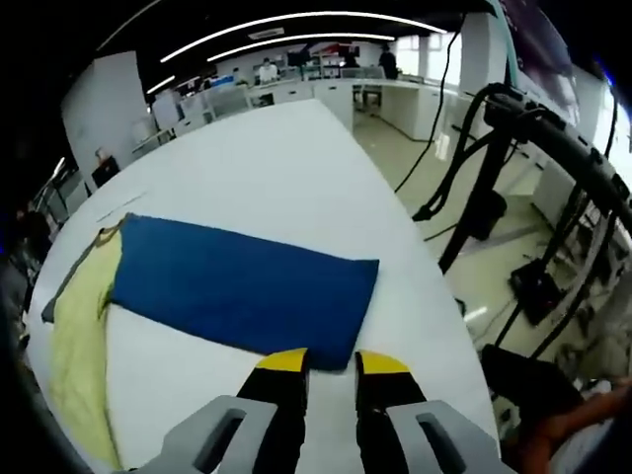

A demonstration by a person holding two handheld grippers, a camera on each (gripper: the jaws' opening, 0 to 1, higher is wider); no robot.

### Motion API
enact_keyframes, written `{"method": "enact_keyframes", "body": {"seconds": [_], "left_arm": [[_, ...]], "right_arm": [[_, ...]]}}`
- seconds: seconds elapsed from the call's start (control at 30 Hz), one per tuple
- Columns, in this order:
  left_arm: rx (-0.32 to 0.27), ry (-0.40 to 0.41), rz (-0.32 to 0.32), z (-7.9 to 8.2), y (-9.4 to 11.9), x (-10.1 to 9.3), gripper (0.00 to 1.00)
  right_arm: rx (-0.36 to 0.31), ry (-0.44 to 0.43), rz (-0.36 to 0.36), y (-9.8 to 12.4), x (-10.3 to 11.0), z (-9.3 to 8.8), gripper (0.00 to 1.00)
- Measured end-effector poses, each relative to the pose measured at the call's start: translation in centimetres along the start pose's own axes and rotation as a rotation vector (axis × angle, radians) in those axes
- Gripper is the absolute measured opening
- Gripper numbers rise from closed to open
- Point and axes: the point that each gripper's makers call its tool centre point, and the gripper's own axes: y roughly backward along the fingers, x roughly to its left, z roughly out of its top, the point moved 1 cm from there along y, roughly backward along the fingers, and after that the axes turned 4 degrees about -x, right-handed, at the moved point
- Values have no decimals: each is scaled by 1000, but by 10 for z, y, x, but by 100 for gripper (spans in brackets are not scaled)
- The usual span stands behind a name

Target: Fold the garment on the visible template until the final outline fits inside the template.

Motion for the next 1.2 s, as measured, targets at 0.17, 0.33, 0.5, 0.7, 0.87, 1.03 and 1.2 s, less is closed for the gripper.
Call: {"method": "enact_keyframes", "body": {"seconds": [0.17, 0.33, 0.5, 0.7, 0.87, 1.03, 1.2], "left_arm": [[2, 1, 3, -1, 1, 0, 98], [17, -8, 6, -2, 1, 0, 98], [18, -21, 6, 0, 2, 0, 99], [18, -21, 9, 0, 3, 0, 99], [18, -20, 9, 1, 4, 0, 99], [16, -21, 8, 2, 4, 0, 99], [12, -23, 2, 4, 3, -1, 99]], "right_arm": [[14, 44, -4, -9, -5, 0, 11], [6, 43, -8, -10, -1, 1, 8], [5, 66, -16, -11, -4, 1, 5], [-2, 79, -20, -9, 2, 0, 0], [-10, 75, -21, -5, 3, 1, 0], [-46, 70, -17, 2, 8, 8, 0], [-83, 56, -6, 4, 12, 15, 0]]}}
